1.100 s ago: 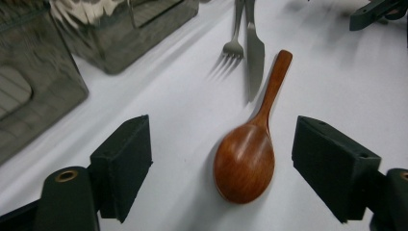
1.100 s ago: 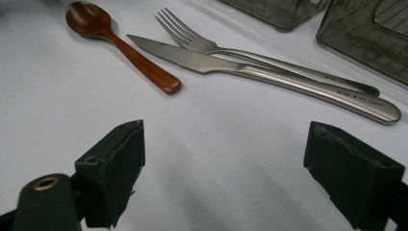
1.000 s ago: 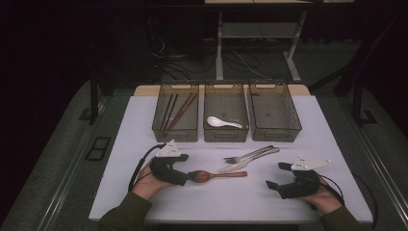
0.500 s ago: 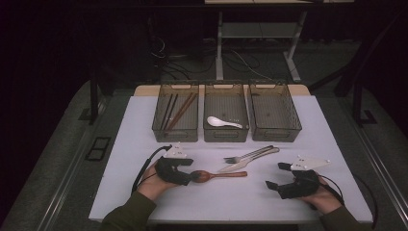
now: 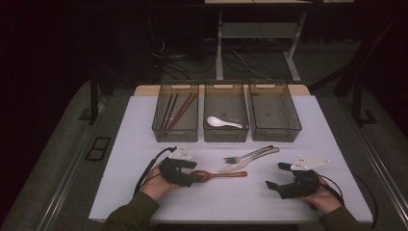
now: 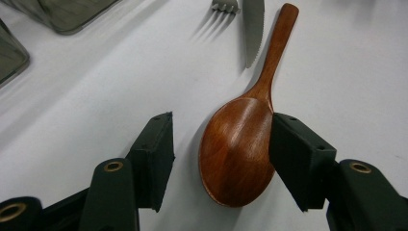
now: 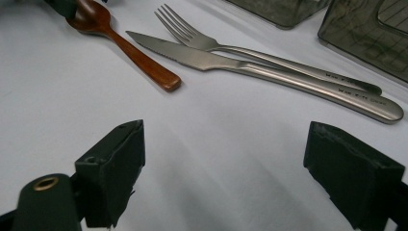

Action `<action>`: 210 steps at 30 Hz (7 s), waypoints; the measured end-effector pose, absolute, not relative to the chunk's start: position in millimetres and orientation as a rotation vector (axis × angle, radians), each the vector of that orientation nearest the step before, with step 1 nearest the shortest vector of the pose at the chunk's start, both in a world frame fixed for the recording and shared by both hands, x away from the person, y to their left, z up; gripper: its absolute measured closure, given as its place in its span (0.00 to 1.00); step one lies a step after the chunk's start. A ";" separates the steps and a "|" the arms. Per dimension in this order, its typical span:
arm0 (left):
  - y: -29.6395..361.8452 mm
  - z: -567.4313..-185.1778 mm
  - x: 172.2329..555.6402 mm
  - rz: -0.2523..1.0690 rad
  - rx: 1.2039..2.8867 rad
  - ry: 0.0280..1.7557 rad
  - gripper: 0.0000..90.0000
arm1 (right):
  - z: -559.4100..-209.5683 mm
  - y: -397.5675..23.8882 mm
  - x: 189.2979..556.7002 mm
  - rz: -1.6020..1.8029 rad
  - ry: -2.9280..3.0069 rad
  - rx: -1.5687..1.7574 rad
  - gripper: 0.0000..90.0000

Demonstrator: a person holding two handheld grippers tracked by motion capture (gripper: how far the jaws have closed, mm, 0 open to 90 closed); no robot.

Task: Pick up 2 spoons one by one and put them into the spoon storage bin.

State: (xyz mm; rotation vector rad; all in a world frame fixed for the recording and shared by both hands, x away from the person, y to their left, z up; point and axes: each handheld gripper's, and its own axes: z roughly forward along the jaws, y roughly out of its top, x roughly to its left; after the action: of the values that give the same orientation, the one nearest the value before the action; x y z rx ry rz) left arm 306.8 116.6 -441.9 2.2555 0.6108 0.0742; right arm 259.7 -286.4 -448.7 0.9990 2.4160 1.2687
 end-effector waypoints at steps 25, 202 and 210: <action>111.8 -444.5 302.9 0.062 2.327 0.524 0.60 | -448.5 -286.5 259.3 1.264 2.416 0.998 0.16; 52.4 -373.6 428.8 0.262 2.140 0.819 0.43 | -447.8 -289.0 261.0 1.285 2.404 1.014 0.16; 60.4 -372.4 406.1 0.227 2.131 0.732 0.34 | -448.5 -288.7 264.5 1.283 2.401 1.061 0.16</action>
State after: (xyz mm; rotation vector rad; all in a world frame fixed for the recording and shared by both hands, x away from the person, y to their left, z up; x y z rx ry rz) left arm 406.1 60.4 -372.4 2.1310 0.7324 0.2271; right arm 264.5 -288.7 -448.5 1.0611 2.4009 1.2827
